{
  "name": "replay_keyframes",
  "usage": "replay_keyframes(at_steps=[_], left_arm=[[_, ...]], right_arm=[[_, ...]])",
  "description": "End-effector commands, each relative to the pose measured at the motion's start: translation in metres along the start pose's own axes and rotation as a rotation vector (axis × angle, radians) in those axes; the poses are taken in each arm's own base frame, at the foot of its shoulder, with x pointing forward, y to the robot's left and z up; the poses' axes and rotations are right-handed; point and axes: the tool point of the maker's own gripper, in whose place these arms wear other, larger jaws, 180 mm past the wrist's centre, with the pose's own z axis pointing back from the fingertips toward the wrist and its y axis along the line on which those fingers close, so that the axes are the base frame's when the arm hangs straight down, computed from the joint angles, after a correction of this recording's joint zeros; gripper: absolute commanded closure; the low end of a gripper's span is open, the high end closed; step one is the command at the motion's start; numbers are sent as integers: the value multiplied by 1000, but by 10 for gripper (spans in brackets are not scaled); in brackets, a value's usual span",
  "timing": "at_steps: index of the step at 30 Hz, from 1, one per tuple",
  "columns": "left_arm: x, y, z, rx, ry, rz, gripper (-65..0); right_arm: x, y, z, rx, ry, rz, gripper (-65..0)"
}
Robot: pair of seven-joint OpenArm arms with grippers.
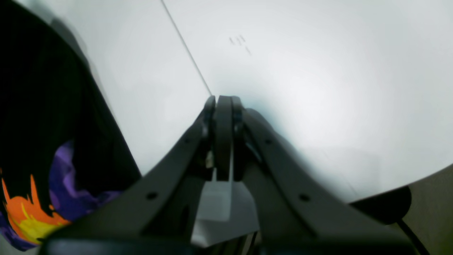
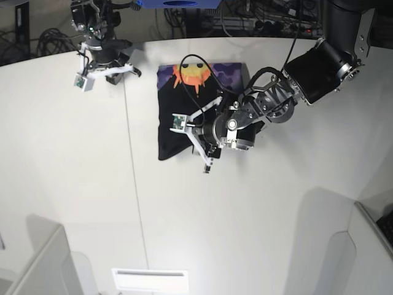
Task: Fold the T-shirt properly
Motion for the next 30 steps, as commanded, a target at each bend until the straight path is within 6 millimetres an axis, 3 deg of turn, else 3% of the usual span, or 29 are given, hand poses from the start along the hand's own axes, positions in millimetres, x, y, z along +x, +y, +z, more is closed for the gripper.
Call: replay_keyframes(at_steps=[1,4,6,11,17,21,23,27,28,30], left_arm=[[5,20,7,44,-13,-12,-360],[6,23,9,54,-18,-8,-469],[8,26,11,61,-22,-9,-507],[15,46,18,101,-35,-22,-512],[30,98,59,269,-136,75,-512],[29,114,88,363,-191,141,-504],[22,112,100,406,-201,193,-433],[2,99,115,450,-207,299,-63],[-2,94,117,457,-208,323,0],[-15,81,122,470,-209,384,0]], right_arm=[[8,2,2,8,-32,9,0],[7,2,2,8,-32,8,0],[7,2,3,8,-29,8,0],[6,2,3,8,-28,8,0],[8,0,3,-5,-41,33,0],[10,-2,6,-40,-76,102,0],[10,-4,10,-62,-94,141,0],[23,-3,19,-82,-148,207,0],[25,-3,21,-84,-158,217,0],[24,-6,24,-92,-158,238,0]])
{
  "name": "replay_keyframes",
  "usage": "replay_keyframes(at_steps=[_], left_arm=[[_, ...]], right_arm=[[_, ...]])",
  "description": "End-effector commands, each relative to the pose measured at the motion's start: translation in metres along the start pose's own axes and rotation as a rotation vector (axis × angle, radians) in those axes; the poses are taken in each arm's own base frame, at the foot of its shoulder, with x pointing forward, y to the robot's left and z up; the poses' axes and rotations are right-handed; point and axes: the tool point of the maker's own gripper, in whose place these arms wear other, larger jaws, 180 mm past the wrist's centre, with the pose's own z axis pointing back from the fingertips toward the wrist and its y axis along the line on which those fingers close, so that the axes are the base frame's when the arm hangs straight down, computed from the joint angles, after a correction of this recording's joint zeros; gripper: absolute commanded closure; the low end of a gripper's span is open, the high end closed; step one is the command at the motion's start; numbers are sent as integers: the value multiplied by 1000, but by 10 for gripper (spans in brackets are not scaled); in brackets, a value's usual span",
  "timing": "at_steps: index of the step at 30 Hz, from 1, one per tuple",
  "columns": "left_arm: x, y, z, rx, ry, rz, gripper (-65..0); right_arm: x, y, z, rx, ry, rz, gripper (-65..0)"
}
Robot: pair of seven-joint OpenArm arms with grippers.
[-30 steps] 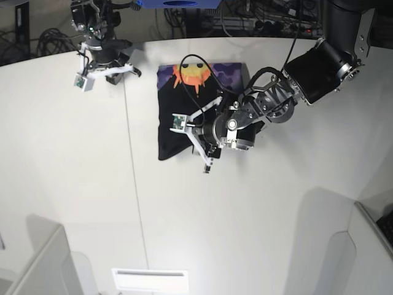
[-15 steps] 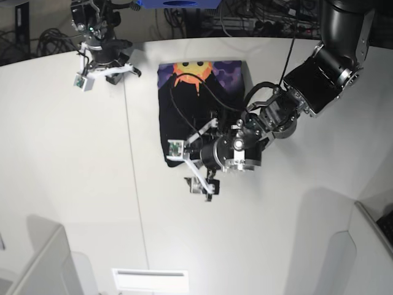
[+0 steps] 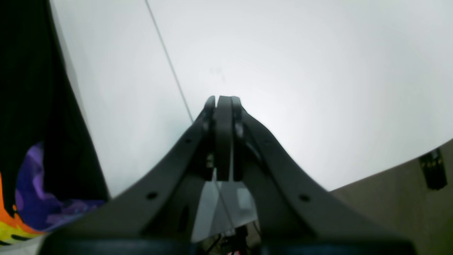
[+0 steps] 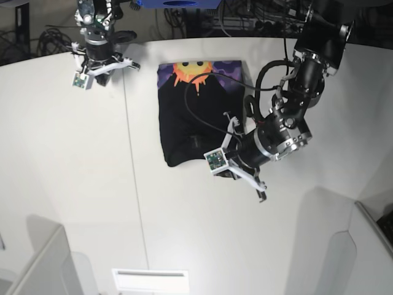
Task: Fold the T-shirt properly
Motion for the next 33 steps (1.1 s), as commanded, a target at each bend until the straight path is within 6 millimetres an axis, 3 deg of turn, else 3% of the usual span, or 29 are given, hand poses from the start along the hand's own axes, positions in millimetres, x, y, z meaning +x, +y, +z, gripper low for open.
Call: replay_keyframes(at_steps=[1,7,14,20,33], left_arm=[[-2,7,8,33,-18,23,0],[-30,-20,30,34,-115,181,0],[-57,-78,64,-49,-183,296,0],[-85,-109,95,-48,-154,413,0],[-116,-222,155,-186,-157,729,0]], right_arm=[[5,1,4,10,-23,16,0],[2,8,12,68,-53,124,0],[-6,6,33,94,-111,307,0],[-24,-1,50,96,-99,396,0],[-83,-38,93,93,96,549,0]])
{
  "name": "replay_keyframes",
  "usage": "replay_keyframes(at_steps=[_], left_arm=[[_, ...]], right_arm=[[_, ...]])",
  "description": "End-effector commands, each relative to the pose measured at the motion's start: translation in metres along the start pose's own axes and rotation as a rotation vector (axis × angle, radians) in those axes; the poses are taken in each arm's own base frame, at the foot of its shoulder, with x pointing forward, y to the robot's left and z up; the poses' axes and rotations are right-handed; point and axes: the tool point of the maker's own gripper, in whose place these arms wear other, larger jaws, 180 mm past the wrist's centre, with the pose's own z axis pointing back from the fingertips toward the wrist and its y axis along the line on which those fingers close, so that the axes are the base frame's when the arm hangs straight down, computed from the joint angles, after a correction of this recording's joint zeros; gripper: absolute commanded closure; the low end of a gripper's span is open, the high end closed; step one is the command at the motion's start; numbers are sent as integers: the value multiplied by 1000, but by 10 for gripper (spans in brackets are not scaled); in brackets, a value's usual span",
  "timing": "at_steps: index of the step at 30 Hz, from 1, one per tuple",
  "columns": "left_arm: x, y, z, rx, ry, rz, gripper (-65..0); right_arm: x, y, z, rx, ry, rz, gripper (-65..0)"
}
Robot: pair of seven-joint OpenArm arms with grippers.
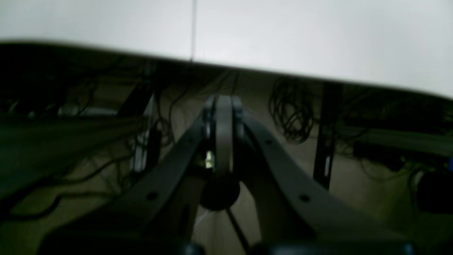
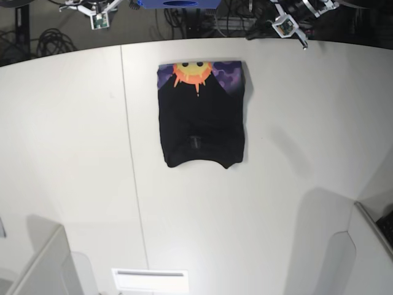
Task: Fold the T-shirt properly
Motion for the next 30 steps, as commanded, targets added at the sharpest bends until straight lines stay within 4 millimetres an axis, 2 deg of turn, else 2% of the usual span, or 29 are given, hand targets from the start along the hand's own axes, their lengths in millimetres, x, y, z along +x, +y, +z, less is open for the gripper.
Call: replay_keyframes(at_steps=[1,5,8,12,15,19,24,27,30], left_arm=[[-1,-4,8,-3,-21,30,0],[-39,-18,27,7,41,140,0],[-60,-29,39,16,59,213,0],[-96,-40,50,43,120,300,0],[-117,-48,56,61,165,354,0],[-133,-57,53,41,200,391,0],[-172,-63,43,56,270,478,0],[-184,-65,32,69,281,517,0],[-199,-70,23,76,330,559,0]], right_arm=[[-4,-1,8,0,6,11,0],[-31,3,27,21,88,25,0],[-45,8,39,40,135,27,0],[-74,35,45,130,247,47,0],[-100,58,42,199,329,79,0],[-118,81,35,258,367,108,0],[-143,94,15,287,410,159,0],[-155,98,5,297,432,190,0],[-178,95,-8,292,483,232,0]])
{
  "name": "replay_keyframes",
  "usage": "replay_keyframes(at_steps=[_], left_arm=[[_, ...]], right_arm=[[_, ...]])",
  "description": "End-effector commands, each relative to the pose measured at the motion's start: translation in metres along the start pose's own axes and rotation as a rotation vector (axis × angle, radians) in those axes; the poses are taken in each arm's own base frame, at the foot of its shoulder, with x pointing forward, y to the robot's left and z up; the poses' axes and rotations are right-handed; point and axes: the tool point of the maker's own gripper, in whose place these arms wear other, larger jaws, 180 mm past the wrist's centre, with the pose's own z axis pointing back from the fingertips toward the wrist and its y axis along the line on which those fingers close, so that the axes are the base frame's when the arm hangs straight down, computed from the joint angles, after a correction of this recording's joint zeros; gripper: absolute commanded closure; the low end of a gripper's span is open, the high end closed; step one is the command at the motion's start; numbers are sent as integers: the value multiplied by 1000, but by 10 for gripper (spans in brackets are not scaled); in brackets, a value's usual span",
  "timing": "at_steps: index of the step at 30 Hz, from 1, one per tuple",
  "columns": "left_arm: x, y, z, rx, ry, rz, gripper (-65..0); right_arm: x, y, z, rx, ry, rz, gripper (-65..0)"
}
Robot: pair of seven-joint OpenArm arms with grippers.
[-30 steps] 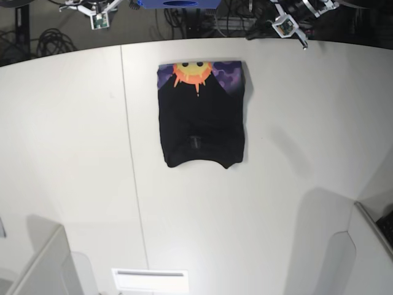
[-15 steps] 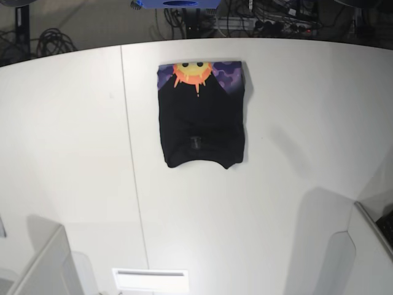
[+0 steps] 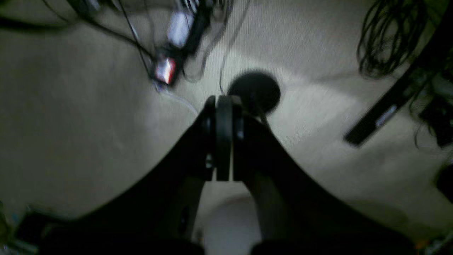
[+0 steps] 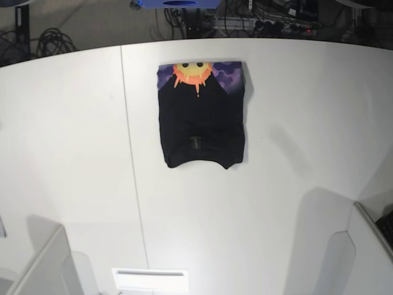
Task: Fold the T-shirt properly
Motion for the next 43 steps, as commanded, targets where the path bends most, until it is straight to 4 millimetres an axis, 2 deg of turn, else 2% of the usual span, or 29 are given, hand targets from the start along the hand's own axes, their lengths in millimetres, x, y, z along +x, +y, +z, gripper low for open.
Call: replay_keyframes(at_steps=[1,6,10,12,16,18,21,23,25,31,36,43], left_arm=[[-7,0,3,-1,13,22,0],[-18,5,-18,16,46,92,0],[-23,10,-39,31,67,163,0],[-26,17,-48,72,82,174,0],[-24,23,-62,90,113,143,0],[-24,22,-68,63,145,115,0],[-23,27,-76,49,196,99,0],[-23,36,-78,60,228,106,0],[-22,41,-79,66,252,106,0],[-7,46,-88,37,268,34,0],[-7,46,-88,41,257,44,0],[-4,46,-90,40,250,42,0]], right_arm=[[-12,-2,-3,-7,26,11,0],[-35,-23,-38,-13,141,-93,0],[-45,-46,-63,-48,201,-134,0],[-49,-49,-71,-36,200,-132,0],[-51,-31,-83,59,207,-135,0],[-53,-30,-89,61,215,-139,0],[-48,-17,-99,70,199,-158,0],[-44,-18,-105,63,192,-163,0],[-40,-16,-110,62,187,-169,0],[-33,-29,-117,12,104,-238,0],[-35,-36,-117,-12,97,-284,0],[-38,-35,-116,-12,105,-283,0]])
